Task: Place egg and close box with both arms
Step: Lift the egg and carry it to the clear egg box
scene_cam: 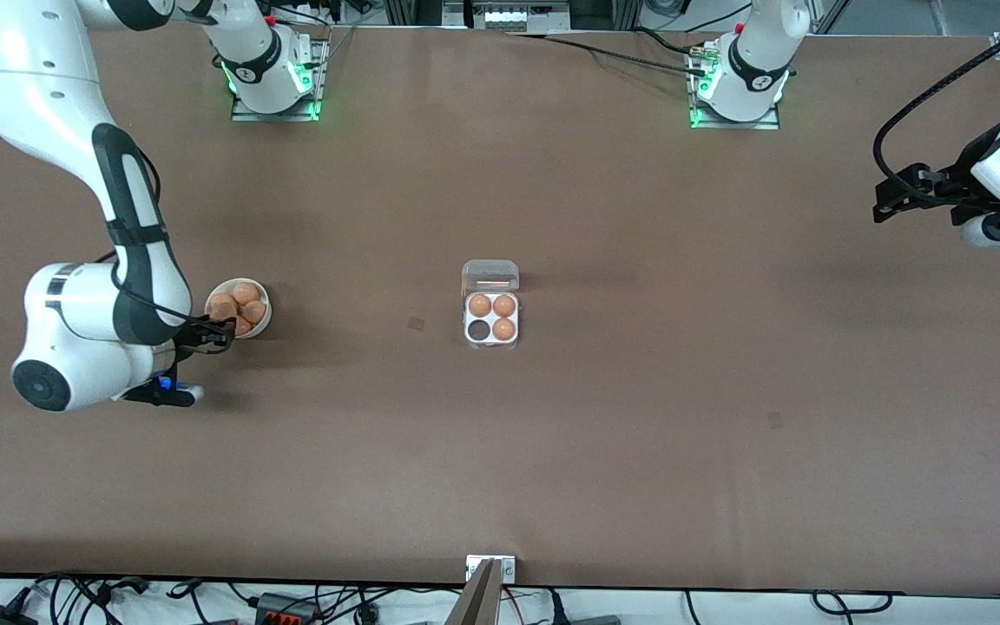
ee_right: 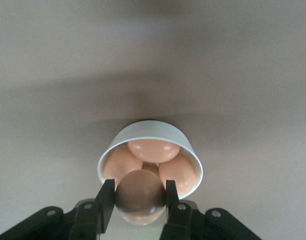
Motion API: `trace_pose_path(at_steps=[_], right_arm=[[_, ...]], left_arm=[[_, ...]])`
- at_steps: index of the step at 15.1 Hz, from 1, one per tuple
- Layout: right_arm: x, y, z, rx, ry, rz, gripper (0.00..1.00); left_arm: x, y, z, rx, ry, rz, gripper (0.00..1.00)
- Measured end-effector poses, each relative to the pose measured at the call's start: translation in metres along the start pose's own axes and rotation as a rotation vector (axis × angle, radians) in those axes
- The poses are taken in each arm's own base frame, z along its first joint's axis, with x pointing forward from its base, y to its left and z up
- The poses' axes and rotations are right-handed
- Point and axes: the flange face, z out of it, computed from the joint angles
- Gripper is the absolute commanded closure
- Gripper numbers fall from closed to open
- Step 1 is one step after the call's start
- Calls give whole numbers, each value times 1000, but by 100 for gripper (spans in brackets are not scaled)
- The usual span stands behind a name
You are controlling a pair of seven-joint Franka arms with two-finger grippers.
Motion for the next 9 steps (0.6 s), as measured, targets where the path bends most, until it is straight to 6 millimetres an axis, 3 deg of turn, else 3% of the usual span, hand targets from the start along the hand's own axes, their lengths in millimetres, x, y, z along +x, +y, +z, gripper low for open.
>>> trace_pose_path(at_steps=[5, 9], right_arm=[[-49, -39, -91, -2, 150, -81, 82], [-80, -97, -138, -7, 315, -171, 82]], left_arm=[[0, 0, 0, 0, 0, 0, 0], [0, 0, 0, 0, 0, 1, 0]])
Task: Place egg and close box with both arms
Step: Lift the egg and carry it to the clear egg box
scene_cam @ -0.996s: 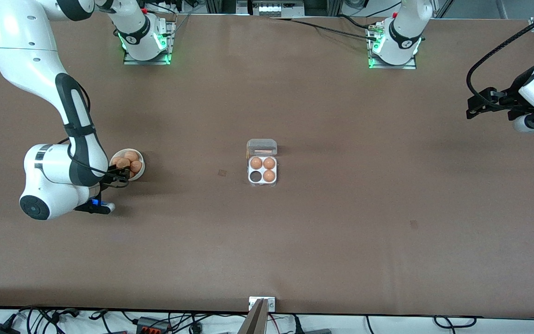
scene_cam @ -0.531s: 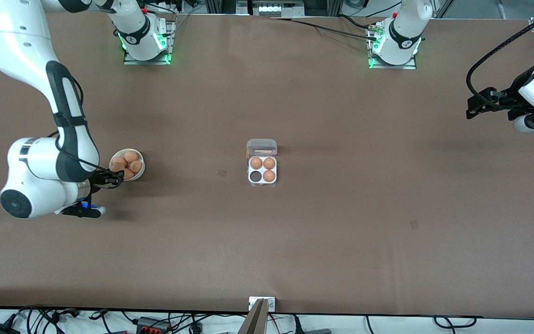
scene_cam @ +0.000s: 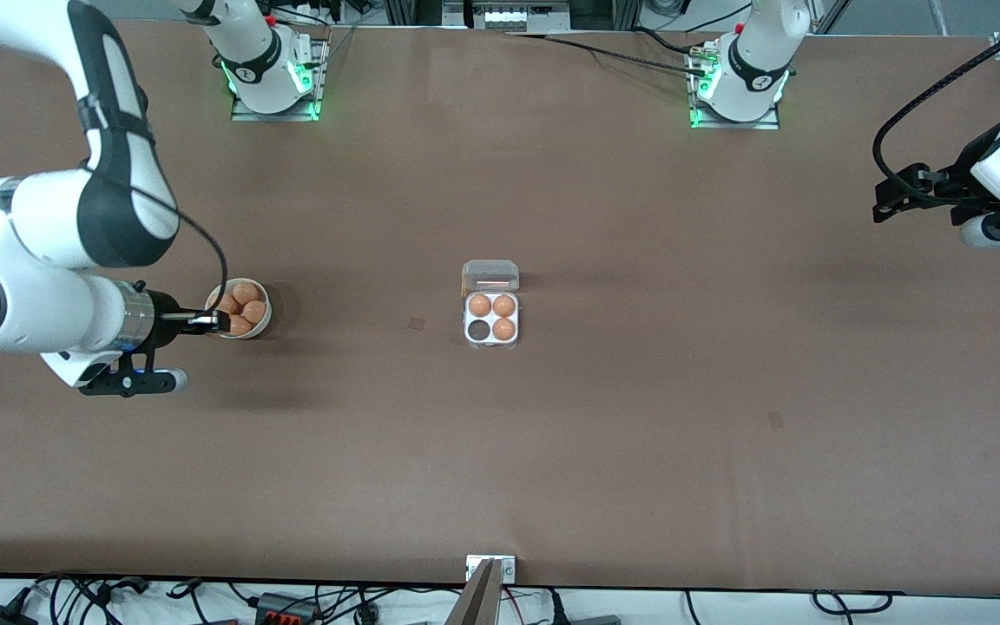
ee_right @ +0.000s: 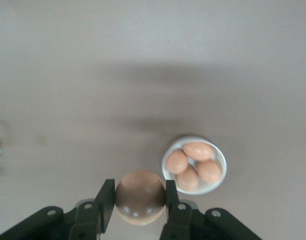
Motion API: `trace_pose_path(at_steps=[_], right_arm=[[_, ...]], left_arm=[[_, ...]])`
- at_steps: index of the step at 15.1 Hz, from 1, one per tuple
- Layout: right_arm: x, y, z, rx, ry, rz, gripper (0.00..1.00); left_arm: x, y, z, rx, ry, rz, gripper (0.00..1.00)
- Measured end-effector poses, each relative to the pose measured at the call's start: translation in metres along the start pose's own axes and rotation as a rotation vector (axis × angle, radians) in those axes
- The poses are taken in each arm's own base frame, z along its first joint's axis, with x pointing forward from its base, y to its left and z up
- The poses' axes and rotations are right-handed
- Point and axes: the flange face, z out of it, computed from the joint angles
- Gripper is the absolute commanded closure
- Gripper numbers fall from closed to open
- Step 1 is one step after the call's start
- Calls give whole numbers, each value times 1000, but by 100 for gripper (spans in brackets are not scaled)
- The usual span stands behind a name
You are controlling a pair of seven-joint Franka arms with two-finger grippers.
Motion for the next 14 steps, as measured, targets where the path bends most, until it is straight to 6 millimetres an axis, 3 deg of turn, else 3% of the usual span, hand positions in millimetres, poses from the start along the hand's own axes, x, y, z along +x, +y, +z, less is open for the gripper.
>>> trace_pose_path(at_steps=[2, 4, 7, 10, 14], right_arm=[[2, -32, -7, 2, 69, -45, 82], [4, -67, -1, 9, 153, -94, 82], [-9, -125, 25, 23, 273, -174, 81], [-36, -187, 50, 49, 405, -263, 81], [-65, -230, 96, 86, 559, -340, 81]], left_arm=[[0, 0, 0, 0, 0, 0, 0], [0, 0, 0, 0, 0, 0, 0], [0, 0, 0, 0, 0, 1, 0], [0, 0, 0, 0, 0, 1, 0], [0, 1, 0, 0, 0, 1, 0]])
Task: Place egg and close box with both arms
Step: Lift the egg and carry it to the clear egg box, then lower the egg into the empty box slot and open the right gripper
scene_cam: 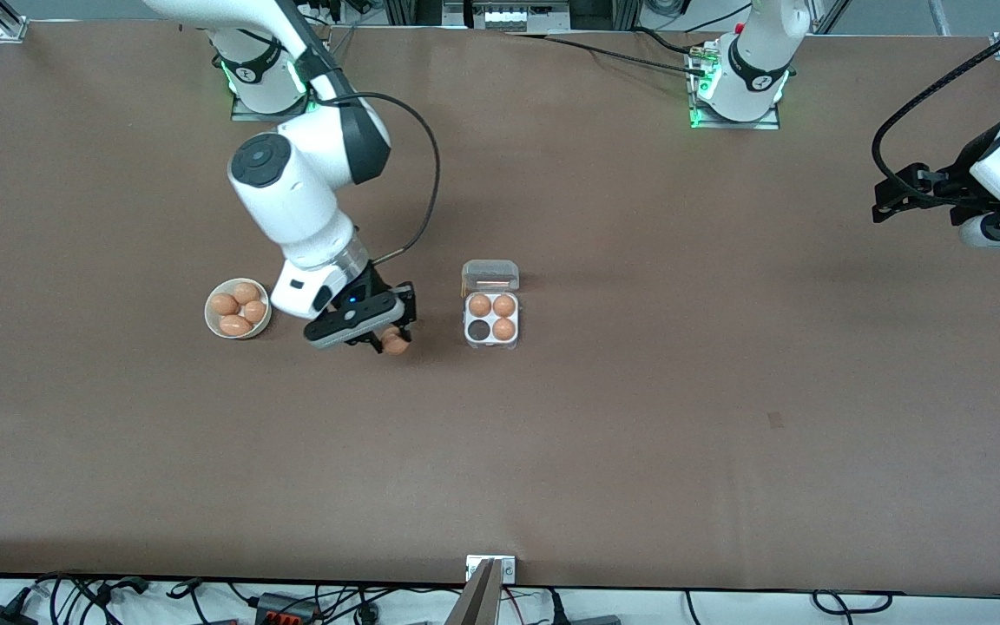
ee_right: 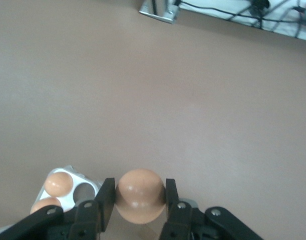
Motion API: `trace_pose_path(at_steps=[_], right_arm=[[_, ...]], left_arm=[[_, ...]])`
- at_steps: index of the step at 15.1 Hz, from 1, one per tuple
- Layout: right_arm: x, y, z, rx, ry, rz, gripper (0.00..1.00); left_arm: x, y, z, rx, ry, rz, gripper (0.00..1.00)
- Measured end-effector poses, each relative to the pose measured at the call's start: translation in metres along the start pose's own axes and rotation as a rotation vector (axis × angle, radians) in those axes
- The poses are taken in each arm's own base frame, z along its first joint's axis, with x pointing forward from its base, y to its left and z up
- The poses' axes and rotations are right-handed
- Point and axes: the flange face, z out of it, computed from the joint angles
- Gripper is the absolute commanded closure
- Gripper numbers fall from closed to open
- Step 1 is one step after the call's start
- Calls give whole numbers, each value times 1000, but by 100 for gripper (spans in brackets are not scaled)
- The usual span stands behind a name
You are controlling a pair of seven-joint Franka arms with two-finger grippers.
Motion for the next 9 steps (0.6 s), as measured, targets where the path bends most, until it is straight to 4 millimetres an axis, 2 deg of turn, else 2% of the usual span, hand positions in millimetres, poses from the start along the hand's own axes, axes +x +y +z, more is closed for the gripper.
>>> trace_pose_path(at_steps=[4, 9], right_arm=[[-29, -53, 33, 36, 58, -76, 81], [-56, -79, 77, 52, 89, -119, 81]], left_arm=[[0, 0, 0, 0, 0, 0, 0], [0, 0, 0, 0, 0, 0, 0]])
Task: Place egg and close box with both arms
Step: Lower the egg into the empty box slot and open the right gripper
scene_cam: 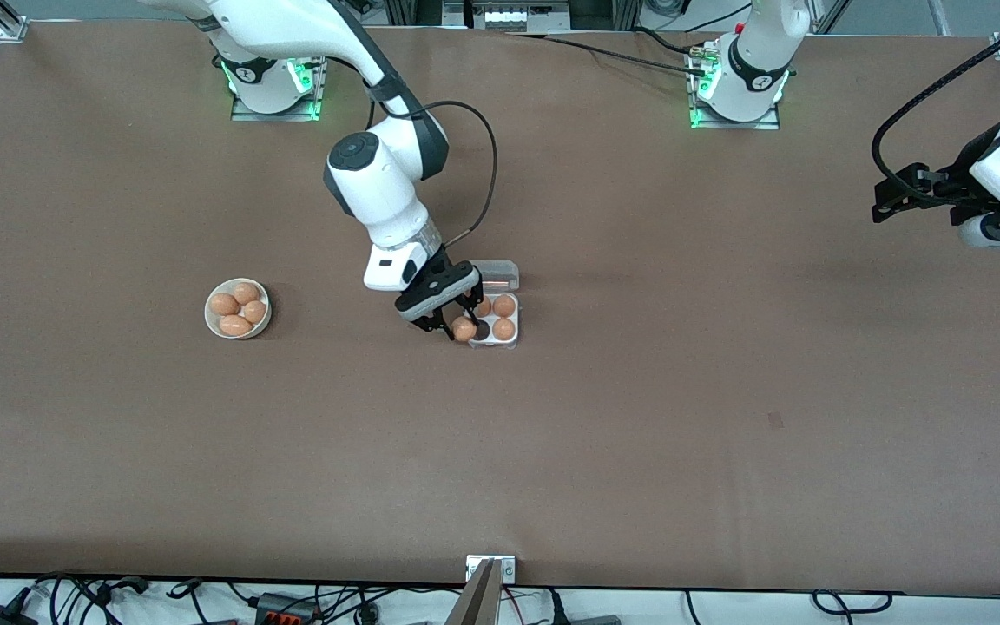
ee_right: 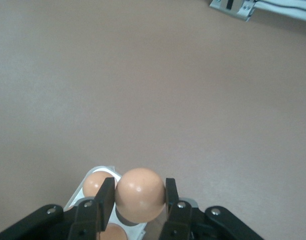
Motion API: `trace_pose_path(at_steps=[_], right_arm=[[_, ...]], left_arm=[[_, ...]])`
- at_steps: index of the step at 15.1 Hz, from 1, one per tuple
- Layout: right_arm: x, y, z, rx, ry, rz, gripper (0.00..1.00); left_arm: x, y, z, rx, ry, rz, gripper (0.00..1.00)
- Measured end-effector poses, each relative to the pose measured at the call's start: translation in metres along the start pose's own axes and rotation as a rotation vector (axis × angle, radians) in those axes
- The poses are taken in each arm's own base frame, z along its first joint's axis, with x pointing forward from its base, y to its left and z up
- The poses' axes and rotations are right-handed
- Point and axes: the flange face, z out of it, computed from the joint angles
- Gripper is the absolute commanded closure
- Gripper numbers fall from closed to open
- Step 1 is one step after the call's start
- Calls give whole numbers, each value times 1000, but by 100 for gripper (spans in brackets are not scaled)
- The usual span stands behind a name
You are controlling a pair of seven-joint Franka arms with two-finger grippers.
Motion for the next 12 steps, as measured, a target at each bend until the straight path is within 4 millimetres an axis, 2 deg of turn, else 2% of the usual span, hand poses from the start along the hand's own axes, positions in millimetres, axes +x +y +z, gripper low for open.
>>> trace_pose_path(at_steps=[5, 12], right_arm=[[-26, -25, 29, 14, -14, -22, 80], [-33, -25, 38, 11, -29, -26, 79]], left_arm=[[0, 0, 0, 0, 0, 0, 0], [0, 0, 0, 0, 0, 0, 0]])
